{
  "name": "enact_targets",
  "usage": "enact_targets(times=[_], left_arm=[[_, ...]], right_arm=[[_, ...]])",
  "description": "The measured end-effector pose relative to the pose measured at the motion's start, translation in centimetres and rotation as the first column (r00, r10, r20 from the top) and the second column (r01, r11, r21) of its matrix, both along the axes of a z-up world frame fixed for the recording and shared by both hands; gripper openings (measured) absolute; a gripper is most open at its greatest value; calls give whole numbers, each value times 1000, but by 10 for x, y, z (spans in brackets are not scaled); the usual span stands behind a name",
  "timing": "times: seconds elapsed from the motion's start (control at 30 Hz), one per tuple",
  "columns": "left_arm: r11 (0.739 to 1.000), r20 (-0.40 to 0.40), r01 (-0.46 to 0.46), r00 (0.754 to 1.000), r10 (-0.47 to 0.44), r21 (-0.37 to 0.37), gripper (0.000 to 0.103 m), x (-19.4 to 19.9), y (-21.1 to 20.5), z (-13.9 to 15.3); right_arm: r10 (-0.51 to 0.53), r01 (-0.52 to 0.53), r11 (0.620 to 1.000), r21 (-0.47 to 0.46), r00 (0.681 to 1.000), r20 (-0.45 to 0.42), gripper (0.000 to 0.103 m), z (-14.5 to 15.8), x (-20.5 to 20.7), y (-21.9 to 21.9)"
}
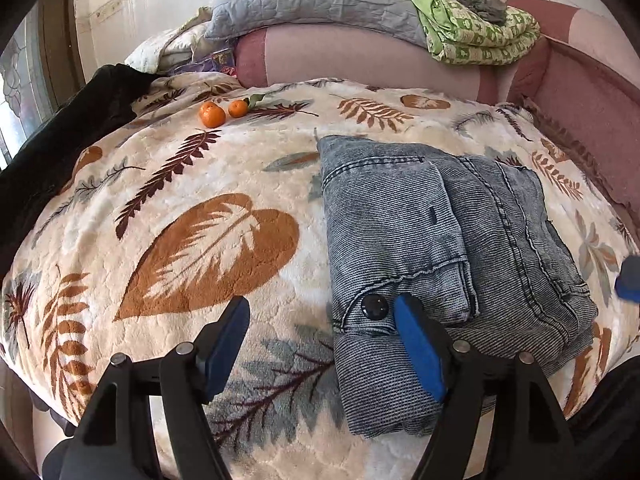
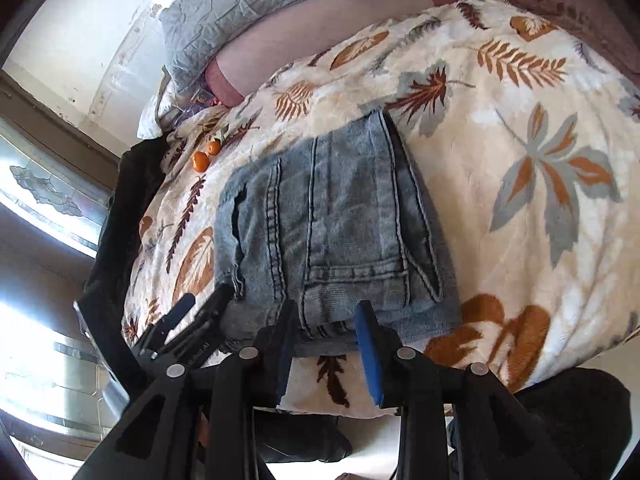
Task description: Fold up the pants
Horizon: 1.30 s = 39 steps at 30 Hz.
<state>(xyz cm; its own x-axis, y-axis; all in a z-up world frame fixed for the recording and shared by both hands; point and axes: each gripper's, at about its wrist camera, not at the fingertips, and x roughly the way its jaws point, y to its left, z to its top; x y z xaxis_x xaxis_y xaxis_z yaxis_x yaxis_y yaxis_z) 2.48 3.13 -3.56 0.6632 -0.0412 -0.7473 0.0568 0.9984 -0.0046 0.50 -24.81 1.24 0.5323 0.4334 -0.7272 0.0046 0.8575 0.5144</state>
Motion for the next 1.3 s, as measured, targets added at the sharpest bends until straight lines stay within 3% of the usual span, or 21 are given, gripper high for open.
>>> enact_targets(times=[0.03, 0.17, 0.27, 0.37, 0.4, 0.47, 0.53, 0.57, 0.63, 0.67, 0.73, 0.77, 0.8, 0.87, 0.9, 1.03, 1.1, 1.2, 1.23, 1.27, 1.3], left_arm=[[1000, 4, -3, 1000, 3, -2, 76, 0, 0, 0], [1000, 18, 0, 1000, 0, -6, 76, -3, 0, 0], [1000, 41, 7, 999, -7, -3, 76, -6, 0, -2], [998, 56, 20, 998, -17, -58, 76, -9, 5, 1], [995, 60, 31, 998, -26, -92, 75, -10, 9, 4], [991, 140, -1, 990, 19, -131, 75, -17, 20, 18], [986, 188, -44, 979, 74, -159, 75, -18, 28, 28], [985, 156, -30, 986, 57, -168, 75, -13, 28, 25], [993, -10, 32, 999, -34, -112, 75, 2, 12, -3], [994, 5, 21, 1000, -20, -106, 75, -1, 9, -8], [995, 25, 14, 1000, -11, -101, 75, -5, 7, -2], [996, 33, 24, 999, -21, -86, 75, -6, 6, -2], [996, 30, 24, 999, -22, -84, 75, -5, 6, -4], [993, 15, 12, 1000, -11, -115, 75, -4, 10, -4], [993, 14, 14, 1000, -12, -116, 75, -4, 10, -5], [995, 28, 21, 999, -18, -98, 75, -5, 9, -4], [995, 28, 21, 999, -18, -98, 75, -4, 9, -4], [994, 24, 21, 1000, -19, -109, 75, -3, 10, -5], [993, 24, 21, 1000, -19, -112, 75, -3, 10, -5], [993, 26, 21, 999, -18, -113, 75, -4, 10, -5], [993, 25, 22, 1000, -19, -115, 75, -4, 11, -5]], right_arm=[[6, -6, 1000, -2, 1000, 26, 33, 9, 5, 2], [84, -91, 991, 95, 994, 72, 63, 23, 52, 20], [127, -131, 989, 71, 990, 59, 63, 10, 90, 36], [47, -48, 999, -8, 990, -131, 62, -50, 119, 28], [40, -37, 999, 31, 991, -130, 55, -64, 119, 21], [37, -37, 999, 3, 994, -101, 40, -57, 111, 16], [60, -66, 996, -54, 991, -117, 40, -51, 110, 21], [65, -75, 995, -71, 989, -130, 40, -49, 112, 22], [62, -82, 989, -125, 986, -156, 42, -37, 114, 27], [67, -91, 982, -167, 987, -143, 42, -27, 116, 32], [101, -117, 964, -238, 992, -79, 47, 0, 122, 49], [131, -139, 955, -262, 990, -46, 56, 14, 127, 58], [168, -166, 941, -294, 986, -19, 72, 27, 133, 73], [254, -240, 889, -389, 967, -15, 88, 43, 154, 111], [295, -283, 861, -423, 955, -39, 89, 44, 167, 131], [375, -448, 739, -503, 894, -245, 89, 14, 217, 197], [380, -485, 668, -564, 875, -300, 89, -2, 229, 219], [379, -541, 609, -580, 841, -387, 86, -25, 241, 239], [362, -546, 581, -603, 838, -409, 81, -32, 244, 240], [351, -554, 570, -607, 832, -429, 47, -37, 246, 239], [356, -563, 586, -583, 825, -439, 33, -39, 247, 236]])
